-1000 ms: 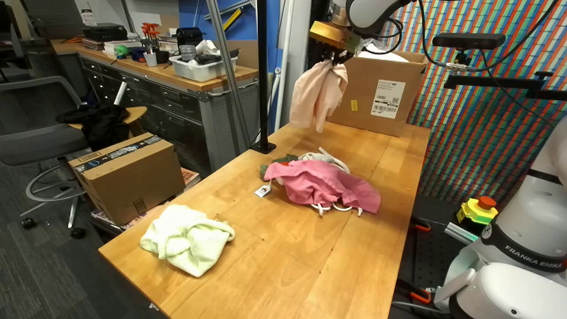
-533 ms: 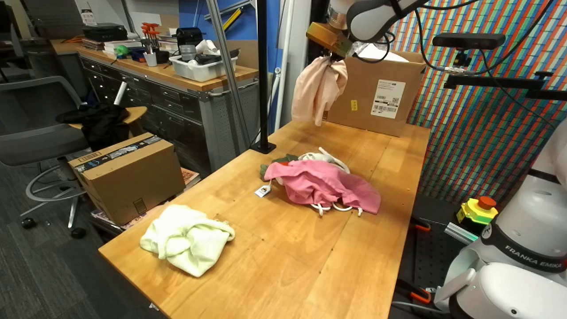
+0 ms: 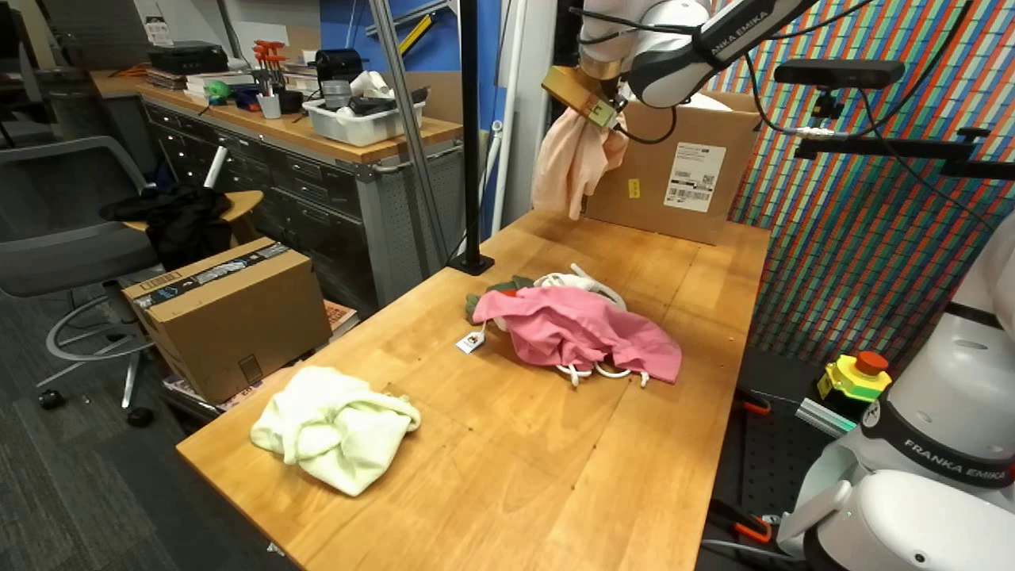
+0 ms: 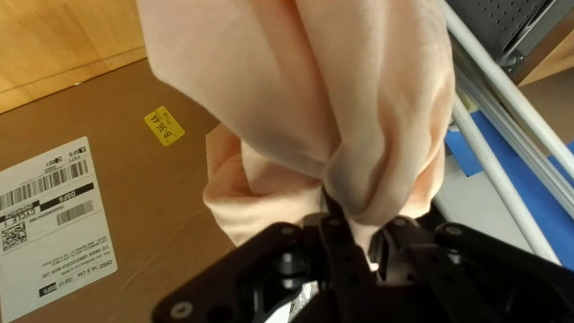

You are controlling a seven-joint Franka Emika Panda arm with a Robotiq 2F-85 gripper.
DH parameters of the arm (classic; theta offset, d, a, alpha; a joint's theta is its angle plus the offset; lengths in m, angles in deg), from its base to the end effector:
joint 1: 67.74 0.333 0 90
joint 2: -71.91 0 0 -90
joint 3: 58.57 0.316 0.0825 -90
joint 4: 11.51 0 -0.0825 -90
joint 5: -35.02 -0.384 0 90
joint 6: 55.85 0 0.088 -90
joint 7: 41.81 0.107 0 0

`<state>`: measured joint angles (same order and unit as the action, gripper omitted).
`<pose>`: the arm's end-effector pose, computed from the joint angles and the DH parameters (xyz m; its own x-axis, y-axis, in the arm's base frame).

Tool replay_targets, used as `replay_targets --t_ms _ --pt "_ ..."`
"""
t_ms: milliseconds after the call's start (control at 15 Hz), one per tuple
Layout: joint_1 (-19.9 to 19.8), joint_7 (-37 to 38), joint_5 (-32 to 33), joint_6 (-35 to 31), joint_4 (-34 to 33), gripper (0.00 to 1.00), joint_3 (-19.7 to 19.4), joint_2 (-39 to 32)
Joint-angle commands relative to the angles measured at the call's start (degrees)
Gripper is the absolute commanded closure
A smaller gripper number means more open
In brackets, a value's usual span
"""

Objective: Separate all the objects on the heap

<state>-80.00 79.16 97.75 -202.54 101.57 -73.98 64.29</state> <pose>0.5553 -0.2702 0.4480 -0.3102 -0.6868 0.6573 -0.9054 0.0025 -0.4246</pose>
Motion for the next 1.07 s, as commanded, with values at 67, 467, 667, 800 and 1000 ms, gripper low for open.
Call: replay_targets --t_ms 67,467,667,800,1000 --pt "0.2 -0.5 2.2 2.2 -0.5 0.49 0.4 -0.1" --pt "0.0 -19.9 -10.0 -5.3 7.6 0.02 3.1 3.6" --pt "0.1 -30.9 -18.3 -7.1 13.9 0.00 5.3 7.2" --pt "0.3 -38.8 -24.3 -8.1 18.6 0.00 6.6 10.1" --pt "2.7 -51.5 -34.5 -7.4 25.1 0.00 7.3 14.5"
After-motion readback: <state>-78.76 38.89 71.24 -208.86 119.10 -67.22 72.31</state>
